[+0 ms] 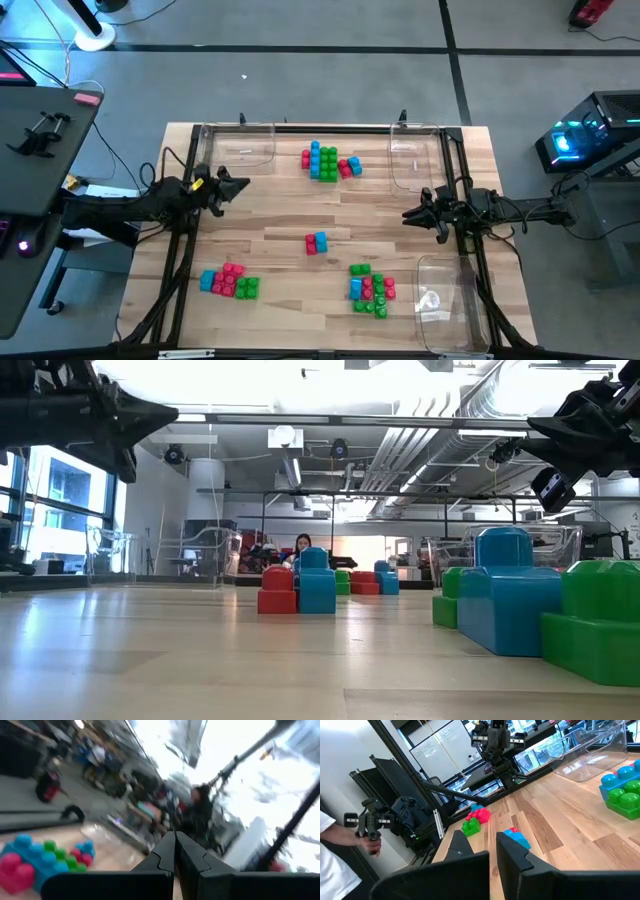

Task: Sort blocks
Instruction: Put the red game piece into the top left transparent bin

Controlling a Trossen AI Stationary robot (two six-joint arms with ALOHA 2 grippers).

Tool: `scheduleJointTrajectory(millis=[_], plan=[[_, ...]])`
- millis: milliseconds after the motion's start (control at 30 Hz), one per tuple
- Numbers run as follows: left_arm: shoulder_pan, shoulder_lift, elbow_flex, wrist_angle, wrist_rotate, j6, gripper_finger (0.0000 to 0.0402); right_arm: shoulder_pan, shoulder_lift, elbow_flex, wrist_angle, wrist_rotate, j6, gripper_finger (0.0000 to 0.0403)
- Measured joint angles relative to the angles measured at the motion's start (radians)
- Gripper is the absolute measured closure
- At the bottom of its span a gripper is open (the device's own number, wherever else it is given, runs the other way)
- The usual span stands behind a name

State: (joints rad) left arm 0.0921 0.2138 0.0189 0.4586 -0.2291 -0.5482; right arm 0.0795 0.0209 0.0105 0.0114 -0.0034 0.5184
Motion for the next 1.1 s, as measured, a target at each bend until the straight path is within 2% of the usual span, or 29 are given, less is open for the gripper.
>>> scheduleJointTrajectory(millis=[167, 233, 300, 367, 467, 533, 600, 733, 833, 967, 1033, 1100], plan=[[0.0, 0.0, 0.0, 0.169, -0.123, 0.001, 0.0402, 0.0, 0.0, 0.0, 0.0, 0.0, -0.001, 0.0402], [-0.001, 0.002, 0.0, 0.243, -0.201, -0.02, 0.0401, 0.0, 0.0, 0.0, 0.0, 0.0, -0.001, 0.0402], [0.0, 0.005, 0.001, 0.288, -0.291, -0.126, 0.0402, 0.0, 0.0, 0.0, 0.0, 0.0, 0.0, 0.0402], [0.0, 0.027, 0.003, 0.303, -0.327, -0.236, 0.0401, 0.0, 0.0, 0.0, 0.0, 0.0, -0.001, 0.0402], [-0.01, 0.108, 0.071, 0.28, -0.265, -0.27, 0.0402, 0.0, 0.0, 0.0, 0.0, 0.0, 0.0, 0.0402], [-0.029, 0.215, 0.153, 0.281, -0.244, -0.269, 0.0402, 0.0, 0.0, 0.0, 0.0, 0.0, -0.001, 0.0402], [-0.051, 0.336, 0.253, 0.277, -0.227, -0.216, 0.0402, 0.0, 0.0, 0.0, 0.0, 0.002, -0.02, 0.0402], [-0.09, 0.585, 0.473, 0.27, -0.153, -0.053, 0.0402, -0.003, 0.0, -0.001, 0.018, 0.07, -0.187, 0.0402], [-0.111, 0.737, 0.6, 0.258, -0.04, 0.03, 0.0401, -0.003, -0.001, -0.001, 0.11, 0.099, -0.057, 0.0402], [-0.134, 0.879, 0.729, 0.266, 0.092, 0.06, 0.0402, -0.003, -0.001, -0.001, 0.288, 0.318, 0.195, 0.0402], [-0.142, 0.937, 0.773, 0.268, 0.091, 0.062, 0.0401, -0.003, 0.002, -0.001, 0.379, 0.423, 0.26, 0.0402], [-0.139, 0.987, 0.809, 0.283, 0.063, 0.06, 0.0402, -0.003, 0.01, -0.001, 0.482, 0.441, 0.254, 0.0402]])
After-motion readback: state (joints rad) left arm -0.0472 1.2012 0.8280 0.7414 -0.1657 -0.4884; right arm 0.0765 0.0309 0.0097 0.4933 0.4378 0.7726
